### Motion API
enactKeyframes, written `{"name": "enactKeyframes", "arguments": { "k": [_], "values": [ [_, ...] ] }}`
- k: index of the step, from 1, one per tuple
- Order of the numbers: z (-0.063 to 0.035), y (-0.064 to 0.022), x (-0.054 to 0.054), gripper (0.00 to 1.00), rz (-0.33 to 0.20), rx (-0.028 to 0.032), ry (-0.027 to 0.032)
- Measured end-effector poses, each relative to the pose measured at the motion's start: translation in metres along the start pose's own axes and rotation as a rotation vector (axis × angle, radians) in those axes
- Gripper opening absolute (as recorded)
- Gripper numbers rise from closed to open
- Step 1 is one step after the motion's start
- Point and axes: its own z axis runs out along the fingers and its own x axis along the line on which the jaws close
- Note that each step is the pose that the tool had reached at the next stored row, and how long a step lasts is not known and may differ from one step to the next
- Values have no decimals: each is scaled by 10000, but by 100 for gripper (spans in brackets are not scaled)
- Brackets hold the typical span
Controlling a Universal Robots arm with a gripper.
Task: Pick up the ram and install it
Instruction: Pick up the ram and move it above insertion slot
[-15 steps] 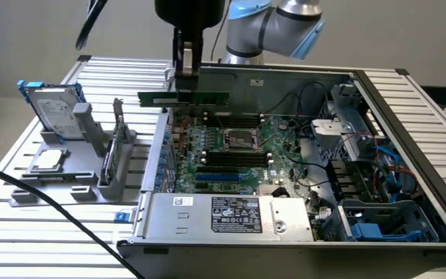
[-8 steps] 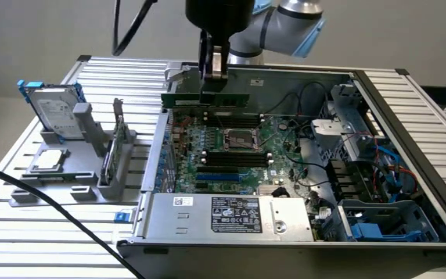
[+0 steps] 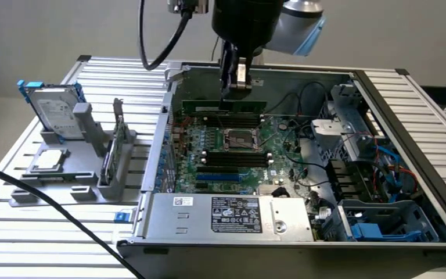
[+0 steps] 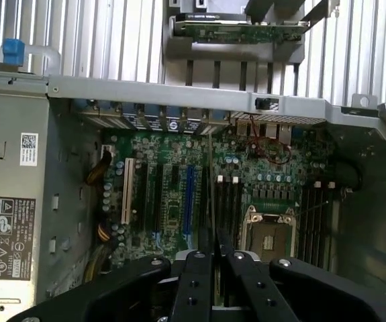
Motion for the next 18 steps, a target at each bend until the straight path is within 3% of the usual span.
{"name": "enactKeyframes", "arguments": {
  "k": [6,12,18],
  "values": [
    [96,-134,11,14,278,14,-26],
    [198,-202,16,14,637,37,-59],
    [311,-247,-57,14,701,43,-67]
  ]
}}
